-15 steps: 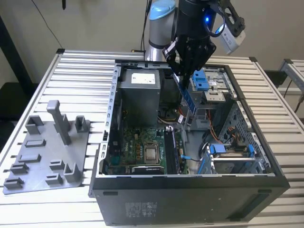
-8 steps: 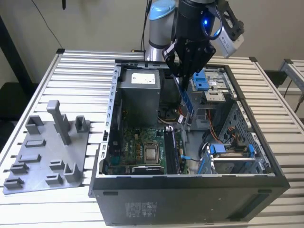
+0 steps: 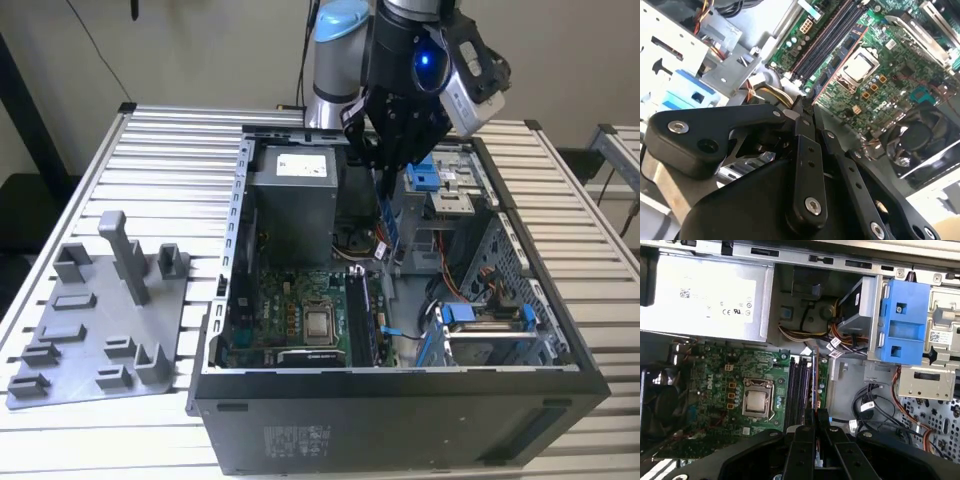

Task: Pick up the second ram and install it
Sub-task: 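Insert the second ram into the second slot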

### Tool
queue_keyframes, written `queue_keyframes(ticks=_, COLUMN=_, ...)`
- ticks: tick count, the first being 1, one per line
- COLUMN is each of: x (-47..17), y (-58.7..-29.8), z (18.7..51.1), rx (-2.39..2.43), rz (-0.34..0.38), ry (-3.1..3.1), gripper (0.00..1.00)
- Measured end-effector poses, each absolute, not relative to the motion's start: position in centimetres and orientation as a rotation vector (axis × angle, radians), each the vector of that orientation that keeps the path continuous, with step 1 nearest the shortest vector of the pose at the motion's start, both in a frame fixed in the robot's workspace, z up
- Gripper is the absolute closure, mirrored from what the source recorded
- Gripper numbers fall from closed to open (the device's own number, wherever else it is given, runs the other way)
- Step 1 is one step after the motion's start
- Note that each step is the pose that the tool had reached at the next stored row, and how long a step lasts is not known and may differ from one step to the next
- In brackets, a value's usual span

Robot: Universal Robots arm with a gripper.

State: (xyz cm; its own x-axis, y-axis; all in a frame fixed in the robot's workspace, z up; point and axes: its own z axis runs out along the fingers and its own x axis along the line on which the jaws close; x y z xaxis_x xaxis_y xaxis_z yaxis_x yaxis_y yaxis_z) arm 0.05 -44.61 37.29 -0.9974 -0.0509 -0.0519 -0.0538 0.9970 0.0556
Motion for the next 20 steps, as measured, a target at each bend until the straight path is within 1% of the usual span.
queue_keyframes(ticks=12, x=0.0, y=-44.6, z=36.9, rx=-0.017, rz=0.087, ry=3.106, gripper=0.86)
queue_keyframes(ticks=20, x=0.2, y=-44.6, z=36.1, rx=-0.013, rz=0.088, ry=3.133, gripper=0.86)
